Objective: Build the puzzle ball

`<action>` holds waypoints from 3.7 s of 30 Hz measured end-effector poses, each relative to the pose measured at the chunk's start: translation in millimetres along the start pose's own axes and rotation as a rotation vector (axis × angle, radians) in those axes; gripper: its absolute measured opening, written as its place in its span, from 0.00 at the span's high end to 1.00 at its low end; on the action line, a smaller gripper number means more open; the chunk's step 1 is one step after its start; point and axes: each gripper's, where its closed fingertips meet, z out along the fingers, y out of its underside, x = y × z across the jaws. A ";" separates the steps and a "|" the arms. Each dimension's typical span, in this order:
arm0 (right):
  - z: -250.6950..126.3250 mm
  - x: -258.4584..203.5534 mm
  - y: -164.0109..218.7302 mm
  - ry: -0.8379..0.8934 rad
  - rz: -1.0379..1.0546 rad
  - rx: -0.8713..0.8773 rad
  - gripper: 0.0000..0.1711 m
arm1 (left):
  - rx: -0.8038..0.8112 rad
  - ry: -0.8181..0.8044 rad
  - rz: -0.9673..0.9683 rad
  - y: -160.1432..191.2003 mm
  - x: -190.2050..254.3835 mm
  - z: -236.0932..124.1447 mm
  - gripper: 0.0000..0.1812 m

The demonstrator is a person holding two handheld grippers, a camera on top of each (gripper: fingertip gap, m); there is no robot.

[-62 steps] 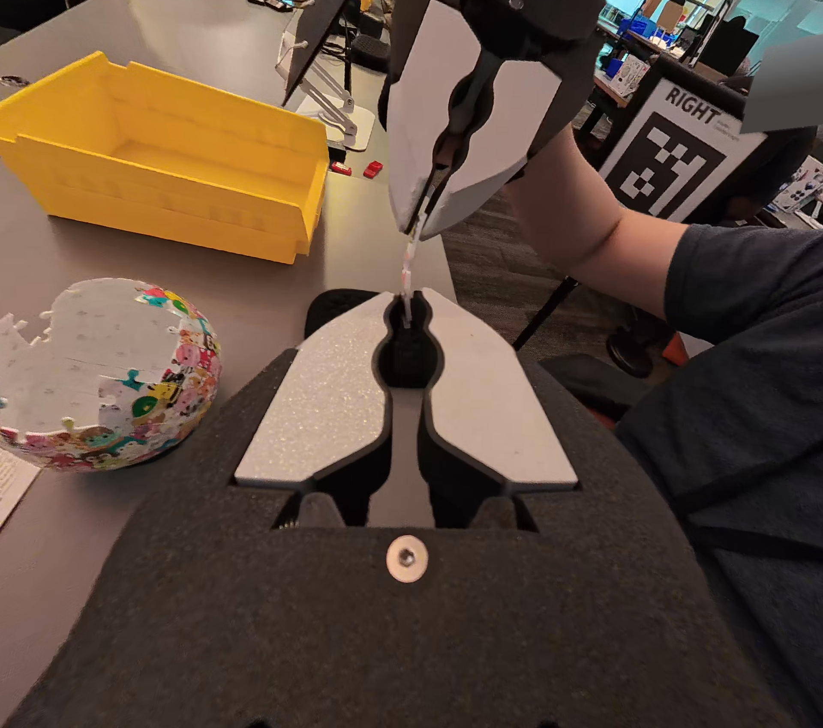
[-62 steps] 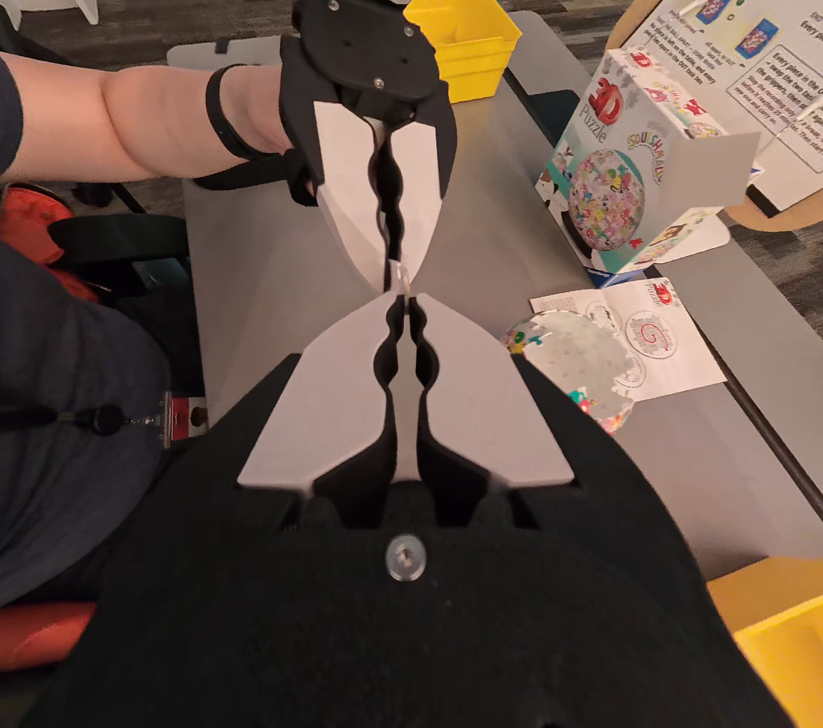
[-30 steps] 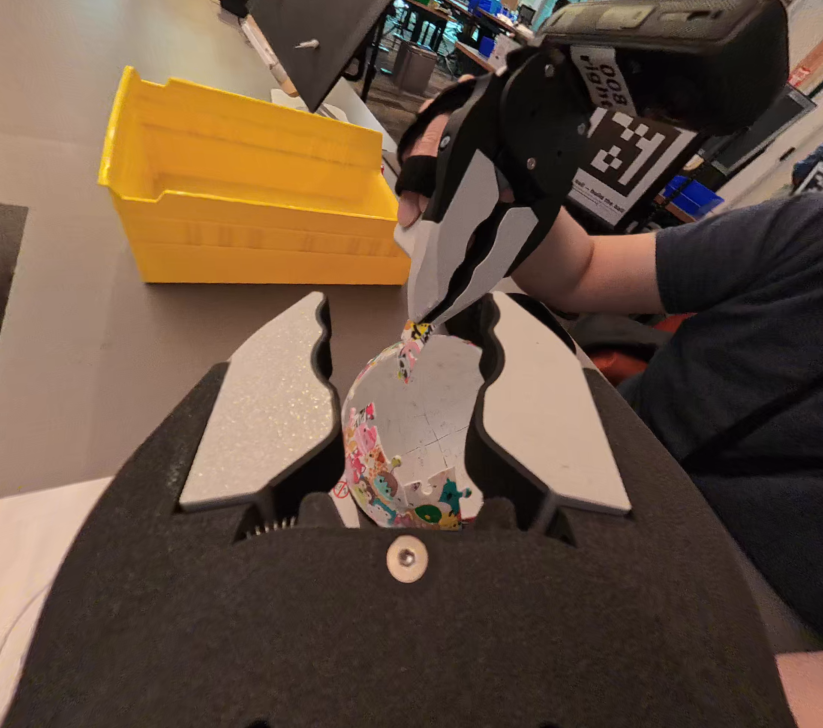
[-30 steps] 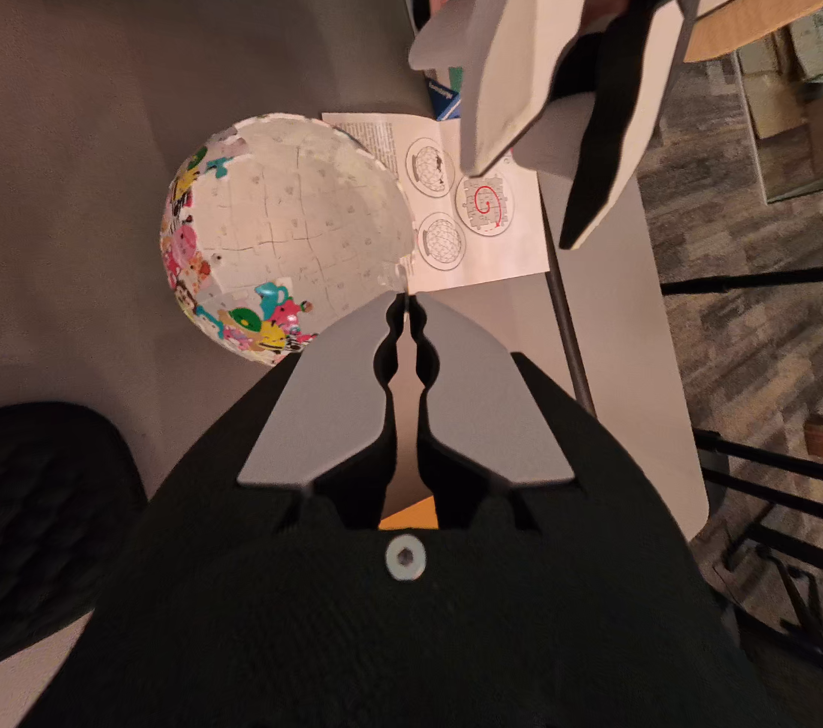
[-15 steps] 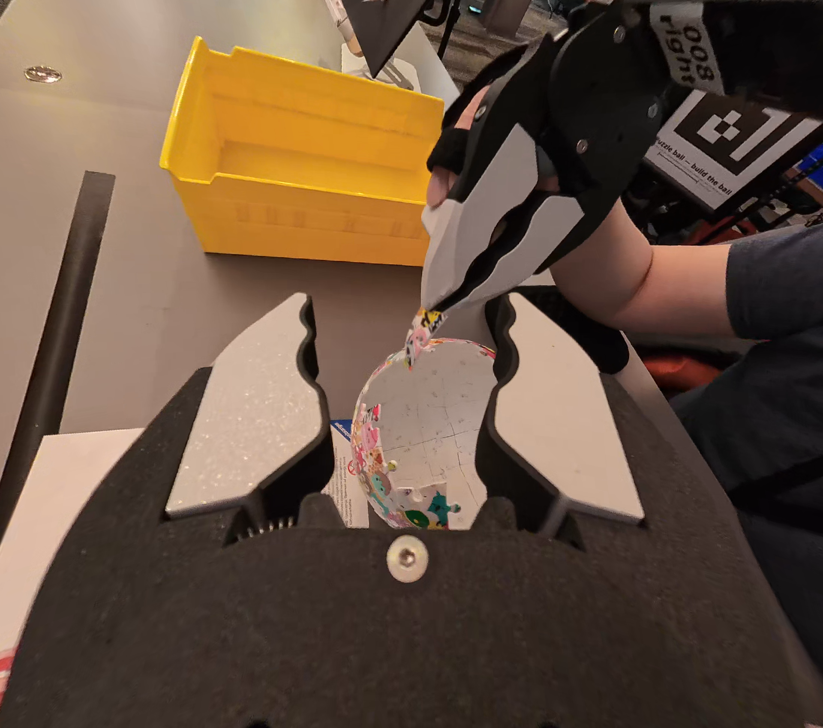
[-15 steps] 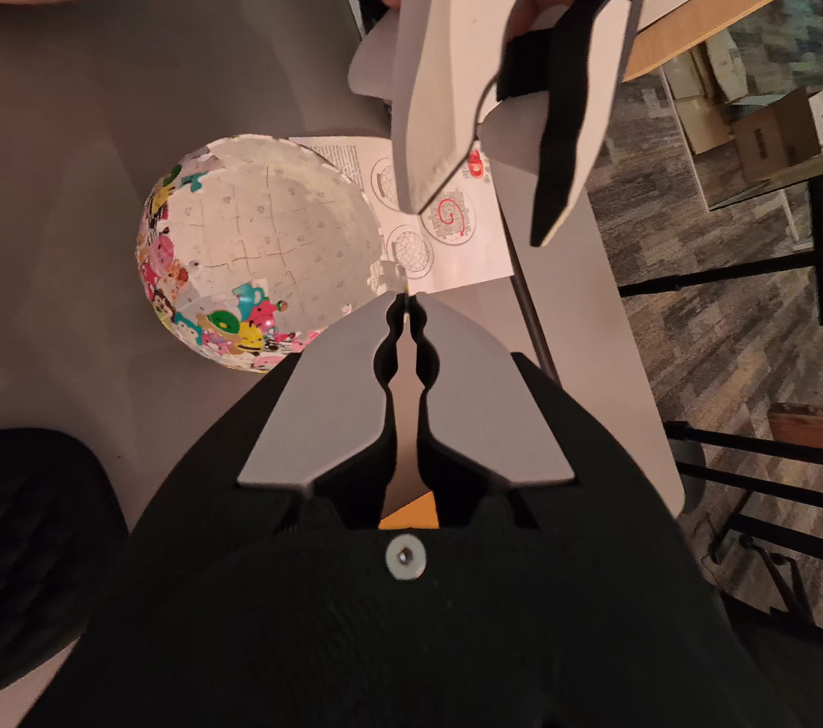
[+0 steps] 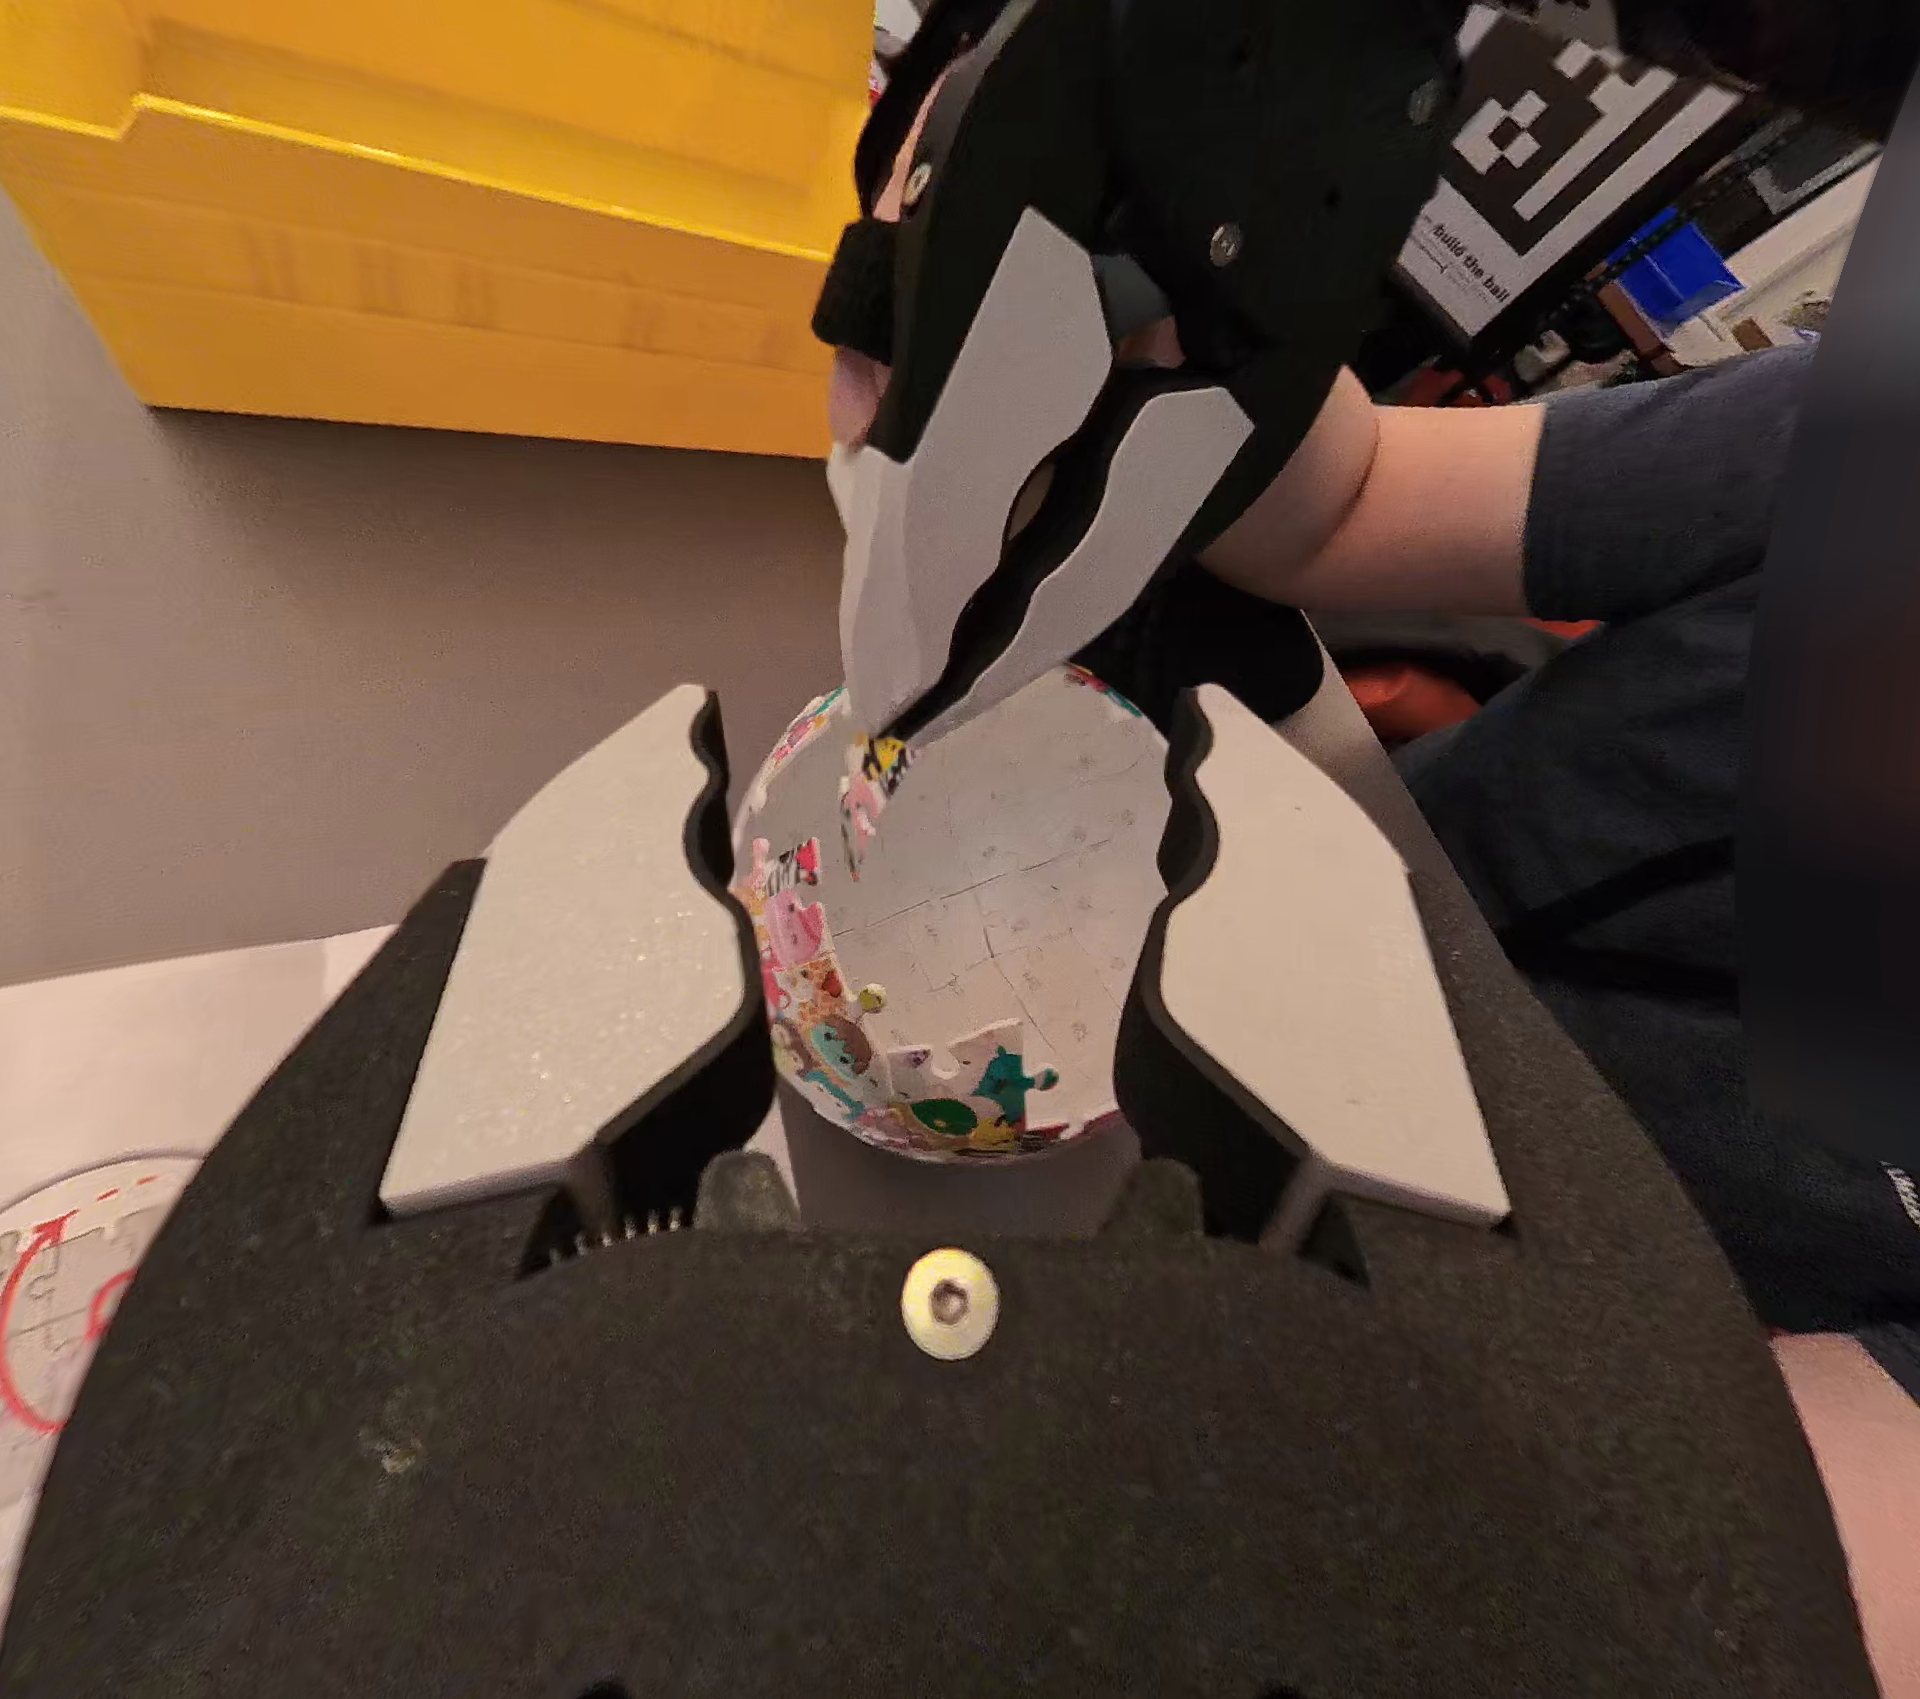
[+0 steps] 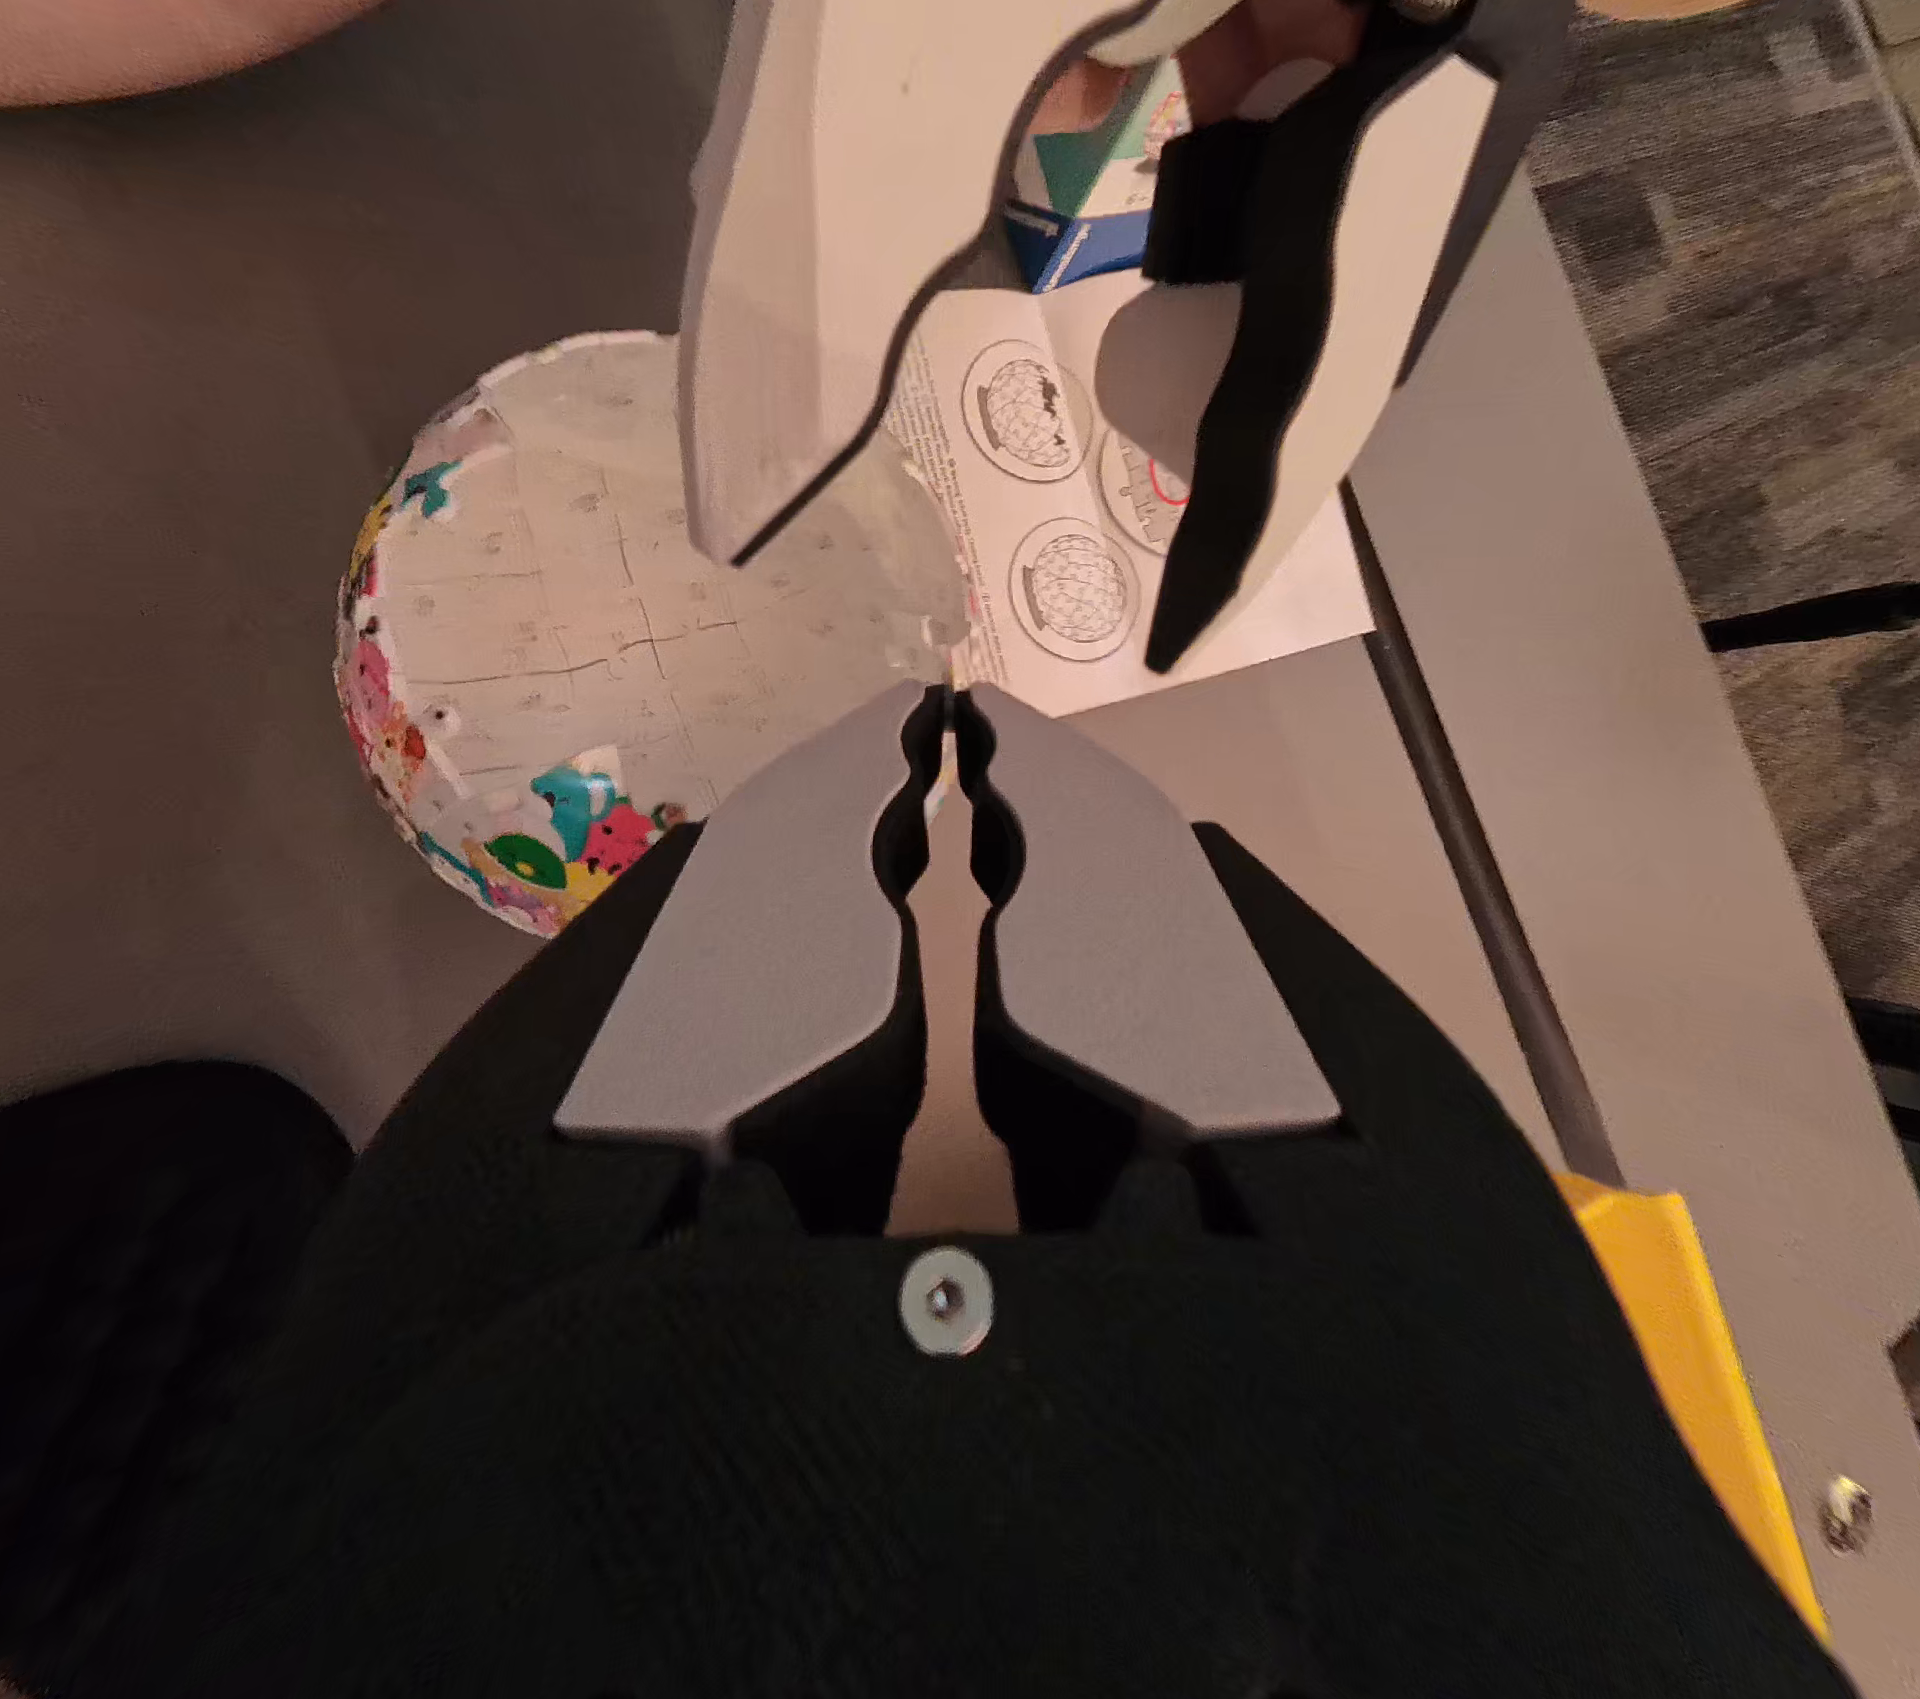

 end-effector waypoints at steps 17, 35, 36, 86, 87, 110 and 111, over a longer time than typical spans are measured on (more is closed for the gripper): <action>17.7 5.0 12.8 -0.065 0.085 -0.086 0.98 | -0.001 0.148 -0.062 9.7 -5.4 14.5 0.56; 19.8 7.1 15.9 0.007 0.035 -0.143 0.98 | -0.173 -0.043 0.032 28.0 -12.3 7.3 0.67; 19.8 7.1 15.8 0.010 0.034 -0.146 0.98 | -0.183 -0.042 0.041 29.0 -12.1 9.5 0.66; 24.5 9.0 17.8 0.068 0.005 -0.216 0.98 | -0.210 0.181 -0.072 38.6 -11.2 16.9 0.63; 24.5 8.9 18.3 0.067 0.005 -0.219 0.98 | -0.209 0.184 -0.079 38.6 -11.5 17.2 0.63; 25.3 9.2 22.0 0.080 -0.035 -0.246 0.98 | -0.216 0.192 -0.110 38.5 -13.9 24.2 0.65; 25.2 9.4 22.4 0.078 -0.032 -0.245 0.98 | -0.215 0.192 -0.112 38.4 -14.3 24.2 0.65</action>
